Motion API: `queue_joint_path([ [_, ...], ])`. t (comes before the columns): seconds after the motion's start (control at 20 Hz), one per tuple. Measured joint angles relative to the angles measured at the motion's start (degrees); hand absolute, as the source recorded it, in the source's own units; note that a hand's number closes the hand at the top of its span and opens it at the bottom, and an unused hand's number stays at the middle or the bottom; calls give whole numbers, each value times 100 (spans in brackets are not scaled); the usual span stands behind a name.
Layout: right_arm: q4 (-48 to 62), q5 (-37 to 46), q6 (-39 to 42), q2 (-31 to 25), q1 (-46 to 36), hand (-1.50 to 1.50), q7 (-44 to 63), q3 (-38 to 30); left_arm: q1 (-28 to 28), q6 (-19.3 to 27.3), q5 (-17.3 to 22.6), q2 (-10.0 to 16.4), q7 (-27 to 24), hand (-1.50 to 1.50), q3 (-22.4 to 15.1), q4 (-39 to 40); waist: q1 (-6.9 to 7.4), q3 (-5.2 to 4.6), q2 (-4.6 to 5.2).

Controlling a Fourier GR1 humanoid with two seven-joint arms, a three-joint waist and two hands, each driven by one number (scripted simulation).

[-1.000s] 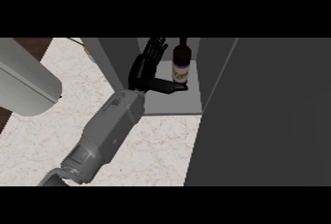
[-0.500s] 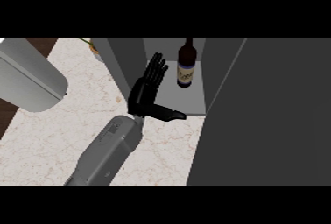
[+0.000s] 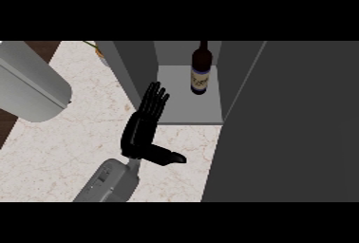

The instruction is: Pick up the wine, place it into the cabinet and close the cabinet

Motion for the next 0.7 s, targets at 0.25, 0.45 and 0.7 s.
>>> queue_joint_path([
  [0.25,20,-13,270,-181,-69,-150,-23,-53,754,-276,181,412,62,-150,82,-783,-11,1,21],
  [0.45,16,-32,534,-333,-28,-150,-84,28,1295,-430,226,705,22,-150,135,-1279,-31,1,24],
  [0.7,53,-62,1082,-584,33,150,-221,377,1643,-714,297,1093,-132,-150,409,-1512,-35,2,31],
])
